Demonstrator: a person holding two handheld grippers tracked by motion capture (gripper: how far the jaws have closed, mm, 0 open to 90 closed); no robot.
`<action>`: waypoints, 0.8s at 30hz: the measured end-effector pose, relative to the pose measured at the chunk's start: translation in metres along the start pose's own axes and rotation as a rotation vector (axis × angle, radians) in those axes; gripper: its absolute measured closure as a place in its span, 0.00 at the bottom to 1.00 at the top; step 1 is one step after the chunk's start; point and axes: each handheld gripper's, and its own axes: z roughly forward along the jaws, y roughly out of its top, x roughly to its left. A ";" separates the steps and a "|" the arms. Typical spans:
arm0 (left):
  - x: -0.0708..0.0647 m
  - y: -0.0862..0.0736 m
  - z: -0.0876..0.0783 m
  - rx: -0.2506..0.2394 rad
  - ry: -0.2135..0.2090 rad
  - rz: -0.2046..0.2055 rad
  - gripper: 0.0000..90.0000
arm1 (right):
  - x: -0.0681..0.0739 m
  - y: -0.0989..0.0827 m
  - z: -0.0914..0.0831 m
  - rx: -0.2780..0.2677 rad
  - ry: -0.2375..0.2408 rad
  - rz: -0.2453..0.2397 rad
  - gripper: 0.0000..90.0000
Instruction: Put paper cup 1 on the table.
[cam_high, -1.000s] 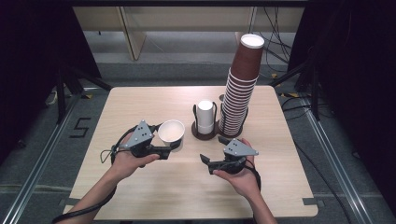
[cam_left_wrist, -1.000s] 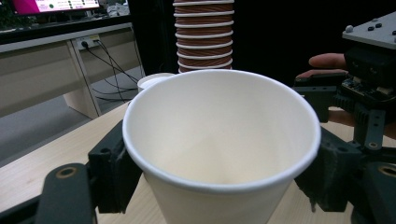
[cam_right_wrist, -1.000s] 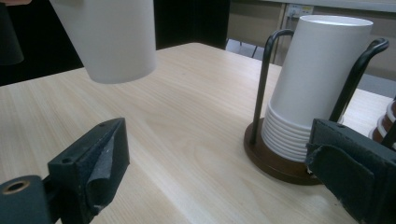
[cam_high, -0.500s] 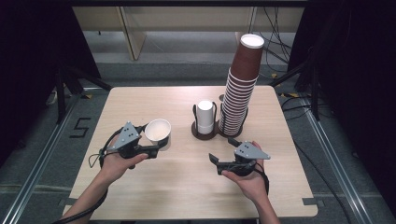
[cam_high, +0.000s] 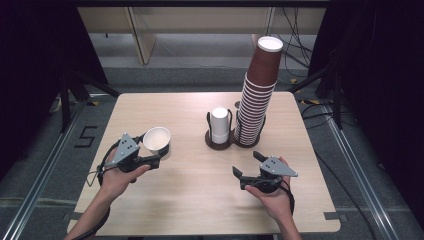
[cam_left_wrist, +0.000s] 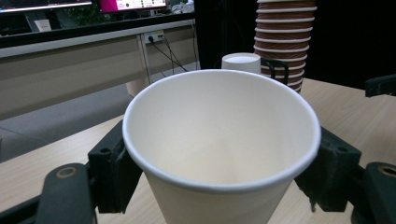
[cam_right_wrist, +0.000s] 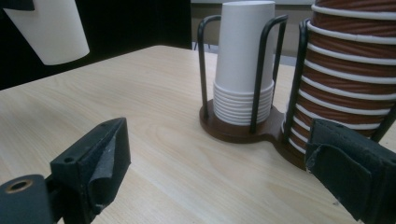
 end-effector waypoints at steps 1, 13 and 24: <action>0.000 -0.002 0.000 0.001 0.010 0.000 0.26 | 0.000 0.000 0.000 0.000 0.000 0.000 0.09; 0.006 -0.015 0.003 0.002 0.087 -0.036 0.26 | -0.003 0.000 -0.001 -0.004 -0.032 0.007 0.09; 0.007 -0.022 0.015 0.016 0.108 -0.047 0.26 | -0.003 0.002 -0.004 0.002 -0.031 0.035 0.10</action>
